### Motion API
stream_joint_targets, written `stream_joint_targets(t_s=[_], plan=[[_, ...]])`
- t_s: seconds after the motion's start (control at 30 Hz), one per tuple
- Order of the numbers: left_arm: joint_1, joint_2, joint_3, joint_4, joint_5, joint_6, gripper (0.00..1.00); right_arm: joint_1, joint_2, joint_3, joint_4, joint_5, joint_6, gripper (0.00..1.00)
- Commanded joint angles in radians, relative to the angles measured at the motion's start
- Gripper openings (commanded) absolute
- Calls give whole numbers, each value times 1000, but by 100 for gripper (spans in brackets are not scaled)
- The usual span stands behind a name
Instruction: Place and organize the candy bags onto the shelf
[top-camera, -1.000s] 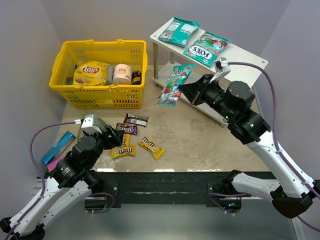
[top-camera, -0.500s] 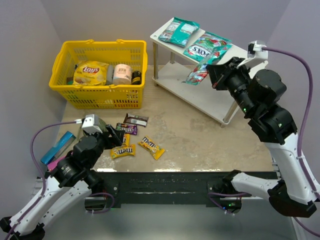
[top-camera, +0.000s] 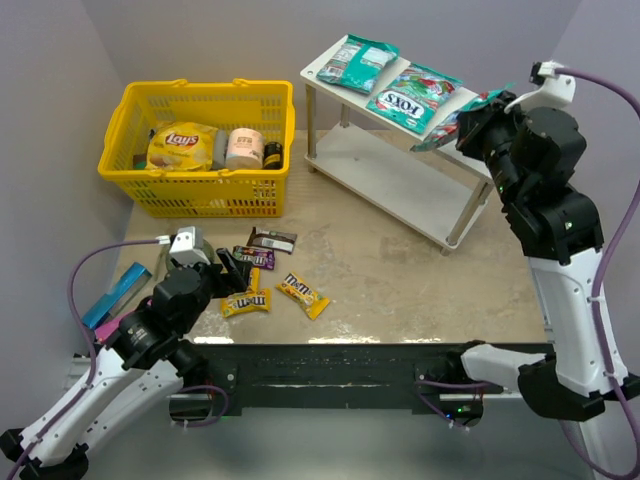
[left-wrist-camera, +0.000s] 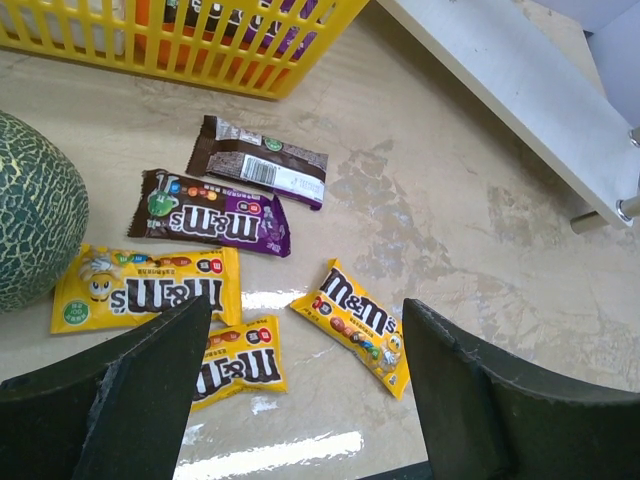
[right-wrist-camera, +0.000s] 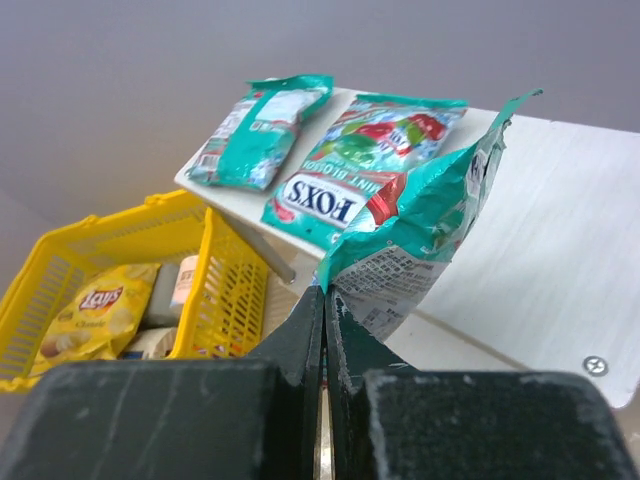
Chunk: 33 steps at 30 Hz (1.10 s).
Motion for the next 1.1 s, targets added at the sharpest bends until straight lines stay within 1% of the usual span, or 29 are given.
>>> stream_joint_targets(t_s=[0.0, 0.07, 0.1, 0.17, 0.2, 0.23, 0.27, 0.3, 0.33, 0.37, 0.4, 0.43, 0.5, 0.57, 0.63, 0.77, 0.9, 1.0, 1.07], plan=[[2, 1, 14, 24, 4, 2, 82, -138, 54, 150, 14, -152, -12, 0], [2, -2, 12, 23, 4, 4, 82, -188, 112, 213, -28, -220, -20, 0], [1, 0, 12, 24, 4, 4, 83, -240, 135, 271, -43, -285, -24, 0], [2, 0, 11, 26, 5, 5, 82, -306, 182, 308, -75, -356, -23, 0], [2, 3, 11, 26, 7, 4, 82, -382, 191, 311, -75, -432, -15, 0], [2, 9, 11, 27, 8, 5, 83, -427, 198, 302, -74, -547, -5, 0], [2, 12, 11, 27, 10, 7, 83, -464, 208, 284, -65, -621, 5, 0], [2, 15, 11, 27, 11, 7, 83, -531, 206, 226, -53, -684, 29, 0], [1, 23, 14, 27, 13, 10, 83, -563, 202, 190, -17, -805, 44, 0], [2, 26, 12, 27, 14, 12, 83, -593, 185, 151, 6, -858, 58, 0], [2, 30, 14, 29, 16, 13, 83, -641, 170, 71, 27, -904, 74, 0], [2, 35, 15, 27, 18, 13, 83, -663, 157, 37, 55, -963, 81, 0], [2, 36, 14, 29, 21, 15, 83, -712, 125, -24, 61, -1001, 78, 0], [2, 41, 12, 33, 24, 16, 83, -734, 119, -37, 40, -1043, 63, 0], [2, 46, 12, 33, 30, 19, 83, -754, 133, -34, -2, -1053, 31, 0], [2, 47, 14, 35, 31, 19, 83, -801, 139, -36, -49, -1018, -1, 0], [2, 40, 11, 35, 28, 18, 83, -817, 157, 7, -82, -950, -23, 0], [1, 38, 14, 35, 27, 18, 83, -821, 182, 17, -86, -945, -20, 4], [1, 36, 14, 32, 25, 18, 83, -823, 185, -9, -66, -950, -11, 6]])
